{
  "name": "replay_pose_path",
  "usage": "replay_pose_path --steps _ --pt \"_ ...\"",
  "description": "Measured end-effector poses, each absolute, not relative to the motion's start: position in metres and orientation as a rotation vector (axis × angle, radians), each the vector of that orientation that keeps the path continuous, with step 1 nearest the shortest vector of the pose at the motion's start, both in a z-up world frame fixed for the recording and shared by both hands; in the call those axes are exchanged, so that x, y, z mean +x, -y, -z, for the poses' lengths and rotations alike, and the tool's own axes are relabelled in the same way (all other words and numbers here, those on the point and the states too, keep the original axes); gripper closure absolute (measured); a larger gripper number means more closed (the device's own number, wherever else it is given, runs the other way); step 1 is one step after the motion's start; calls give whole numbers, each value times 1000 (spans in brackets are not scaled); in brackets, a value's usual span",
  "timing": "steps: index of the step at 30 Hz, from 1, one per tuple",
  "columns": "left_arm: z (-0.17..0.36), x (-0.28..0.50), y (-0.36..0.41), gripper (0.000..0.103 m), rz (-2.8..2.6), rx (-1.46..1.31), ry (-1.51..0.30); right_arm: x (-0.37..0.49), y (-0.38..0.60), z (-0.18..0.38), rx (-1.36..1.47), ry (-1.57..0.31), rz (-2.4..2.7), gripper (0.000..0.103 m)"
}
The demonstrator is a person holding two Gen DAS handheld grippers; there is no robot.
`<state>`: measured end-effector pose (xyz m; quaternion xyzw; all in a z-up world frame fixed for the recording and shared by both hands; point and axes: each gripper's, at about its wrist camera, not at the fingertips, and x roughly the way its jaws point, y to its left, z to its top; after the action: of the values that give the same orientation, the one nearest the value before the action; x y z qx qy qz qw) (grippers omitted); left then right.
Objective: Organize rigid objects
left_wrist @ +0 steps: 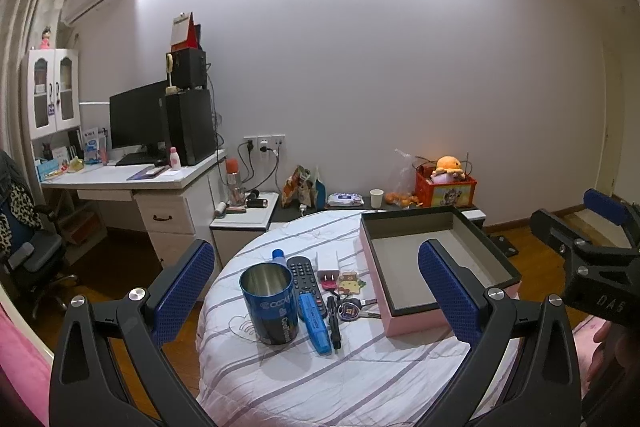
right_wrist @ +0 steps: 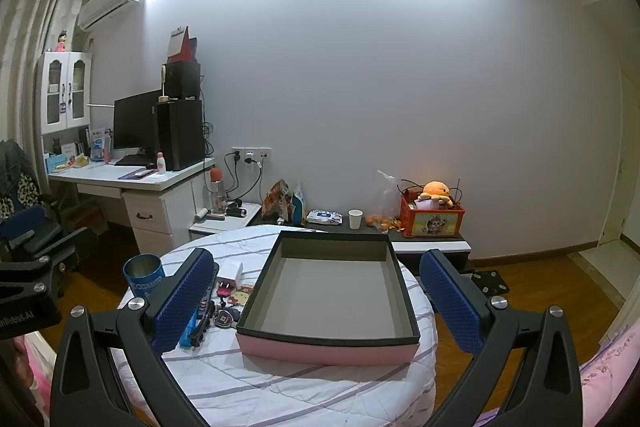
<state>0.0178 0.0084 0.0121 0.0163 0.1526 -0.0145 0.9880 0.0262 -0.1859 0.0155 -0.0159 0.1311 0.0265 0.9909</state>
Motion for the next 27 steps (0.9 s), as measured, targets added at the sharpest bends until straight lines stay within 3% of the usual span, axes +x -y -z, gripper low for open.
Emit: replay_pose_path --steps 27 --pt "-4 27 -12 0 -6 41 -341 32 191 -10 -24 -292 -34 0"
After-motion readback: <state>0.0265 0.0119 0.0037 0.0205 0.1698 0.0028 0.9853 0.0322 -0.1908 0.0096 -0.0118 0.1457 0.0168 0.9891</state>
